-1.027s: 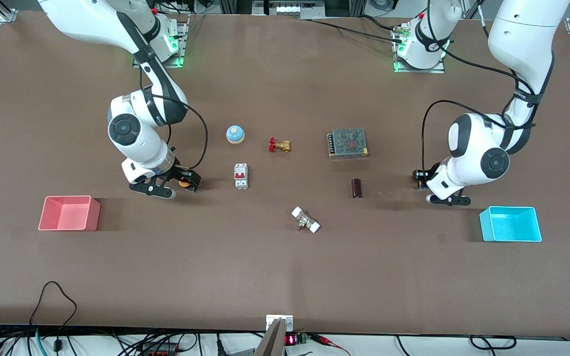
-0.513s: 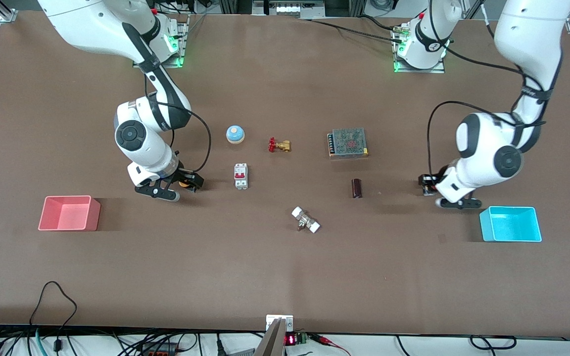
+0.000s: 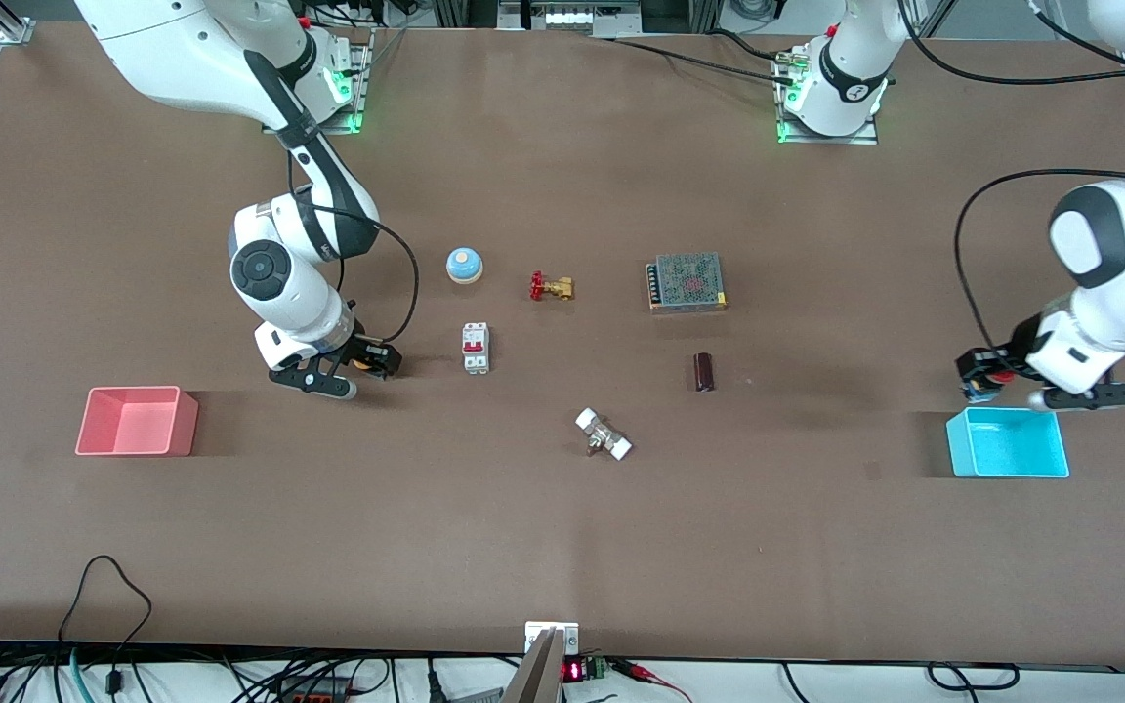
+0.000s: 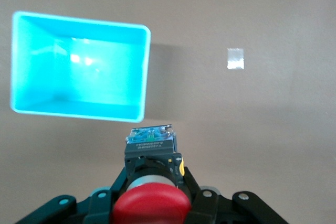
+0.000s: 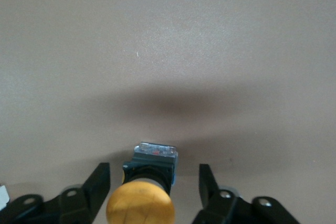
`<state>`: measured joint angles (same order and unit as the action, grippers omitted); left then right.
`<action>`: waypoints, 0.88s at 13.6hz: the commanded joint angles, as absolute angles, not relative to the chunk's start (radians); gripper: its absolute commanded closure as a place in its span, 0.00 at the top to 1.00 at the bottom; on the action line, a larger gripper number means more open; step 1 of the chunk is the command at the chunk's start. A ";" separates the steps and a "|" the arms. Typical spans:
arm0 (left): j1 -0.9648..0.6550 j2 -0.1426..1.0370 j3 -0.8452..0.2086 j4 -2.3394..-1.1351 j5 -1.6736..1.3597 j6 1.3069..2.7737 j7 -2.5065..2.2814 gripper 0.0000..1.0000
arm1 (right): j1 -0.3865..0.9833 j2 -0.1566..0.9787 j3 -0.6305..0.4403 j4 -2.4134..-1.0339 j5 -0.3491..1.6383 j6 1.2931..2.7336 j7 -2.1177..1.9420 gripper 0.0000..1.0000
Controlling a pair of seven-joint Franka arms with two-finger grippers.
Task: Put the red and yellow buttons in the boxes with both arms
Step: 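Carry the red button over the cyan box while the right carries yellow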
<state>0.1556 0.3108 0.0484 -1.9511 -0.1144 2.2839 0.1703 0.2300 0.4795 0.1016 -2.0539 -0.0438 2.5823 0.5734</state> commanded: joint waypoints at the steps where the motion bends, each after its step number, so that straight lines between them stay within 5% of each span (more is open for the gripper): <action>1: 0.173 0.415 0.043 -1.852 -0.117 2.278 0.198 0.27 | 0.235 0.491 0.103 -2.045 -0.063 2.595 0.595 0.64; 7: 0.215 0.563 0.046 -1.639 -0.115 2.188 0.244 0.23 | 0.233 0.494 0.103 -2.045 -0.084 2.595 0.594 0.25; 12: 0.241 0.626 0.049 -1.586 -0.063 2.118 0.245 0.22 | 0.187 0.404 0.103 -1.996 -0.084 2.458 0.412 0.20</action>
<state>0.2354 0.5909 0.0506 -1.6261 -0.0921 2.1435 0.2258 0.2243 0.4734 0.0997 -2.0328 -0.0726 2.5673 0.5111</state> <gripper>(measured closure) 0.590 0.577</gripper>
